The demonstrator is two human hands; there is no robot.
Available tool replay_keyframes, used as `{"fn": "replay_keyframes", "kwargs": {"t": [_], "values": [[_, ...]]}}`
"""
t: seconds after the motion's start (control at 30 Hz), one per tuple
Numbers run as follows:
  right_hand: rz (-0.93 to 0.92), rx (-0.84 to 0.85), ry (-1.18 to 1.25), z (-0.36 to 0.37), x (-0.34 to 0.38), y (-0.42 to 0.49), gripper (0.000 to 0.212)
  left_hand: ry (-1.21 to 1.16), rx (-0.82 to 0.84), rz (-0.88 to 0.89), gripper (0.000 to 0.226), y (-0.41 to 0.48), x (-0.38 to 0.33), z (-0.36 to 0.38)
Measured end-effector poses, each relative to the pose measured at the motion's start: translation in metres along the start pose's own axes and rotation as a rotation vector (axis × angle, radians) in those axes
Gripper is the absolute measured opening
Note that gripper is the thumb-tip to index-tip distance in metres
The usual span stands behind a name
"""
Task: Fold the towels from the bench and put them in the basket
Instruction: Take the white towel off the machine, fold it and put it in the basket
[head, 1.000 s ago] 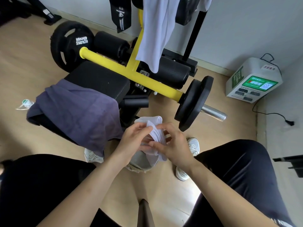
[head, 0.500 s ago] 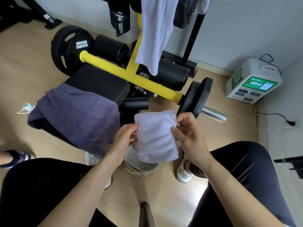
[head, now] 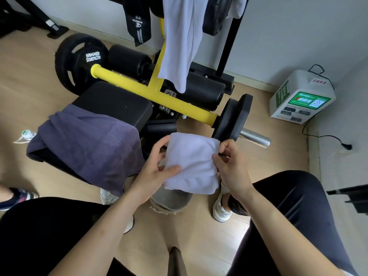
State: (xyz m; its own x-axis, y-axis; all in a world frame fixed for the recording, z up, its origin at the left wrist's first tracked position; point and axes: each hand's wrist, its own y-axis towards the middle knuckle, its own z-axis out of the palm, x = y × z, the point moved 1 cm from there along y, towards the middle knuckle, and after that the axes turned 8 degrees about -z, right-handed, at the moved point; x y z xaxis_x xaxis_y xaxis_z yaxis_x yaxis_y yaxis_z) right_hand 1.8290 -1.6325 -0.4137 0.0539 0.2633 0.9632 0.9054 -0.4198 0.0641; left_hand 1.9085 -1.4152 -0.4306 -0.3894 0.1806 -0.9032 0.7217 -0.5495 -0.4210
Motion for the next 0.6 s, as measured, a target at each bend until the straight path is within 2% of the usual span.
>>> {"fn": "replay_keyframes", "kwargs": {"t": [0.1, 0.17, 0.3, 0.47, 0.6], "values": [[-0.022, 0.007, -0.049, 0.000, 0.002, -0.001, 0.017, 0.253, 0.018, 0.069, 0.061, -0.001, -0.003, -0.002], [-0.019, 0.030, -0.071, 0.001, 0.002, -0.001, 0.025, 0.366, 0.011, 0.090, 0.057, -0.002, -0.003, -0.003], [0.024, 0.138, -0.105, 0.004, -0.002, 0.001, 0.034, 0.486, -0.077, 0.079, 0.069, 0.000, 0.002, -0.002], [0.022, 0.363, -0.236, 0.005, 0.001, -0.002, 0.074, 0.585, -0.205, 0.065, 0.078, 0.000, 0.006, 0.002], [-0.031, 0.380, -0.321, 0.011, -0.002, -0.003, 0.081, 0.712, -0.298, 0.057, 0.075, -0.006, 0.002, 0.011]]}}
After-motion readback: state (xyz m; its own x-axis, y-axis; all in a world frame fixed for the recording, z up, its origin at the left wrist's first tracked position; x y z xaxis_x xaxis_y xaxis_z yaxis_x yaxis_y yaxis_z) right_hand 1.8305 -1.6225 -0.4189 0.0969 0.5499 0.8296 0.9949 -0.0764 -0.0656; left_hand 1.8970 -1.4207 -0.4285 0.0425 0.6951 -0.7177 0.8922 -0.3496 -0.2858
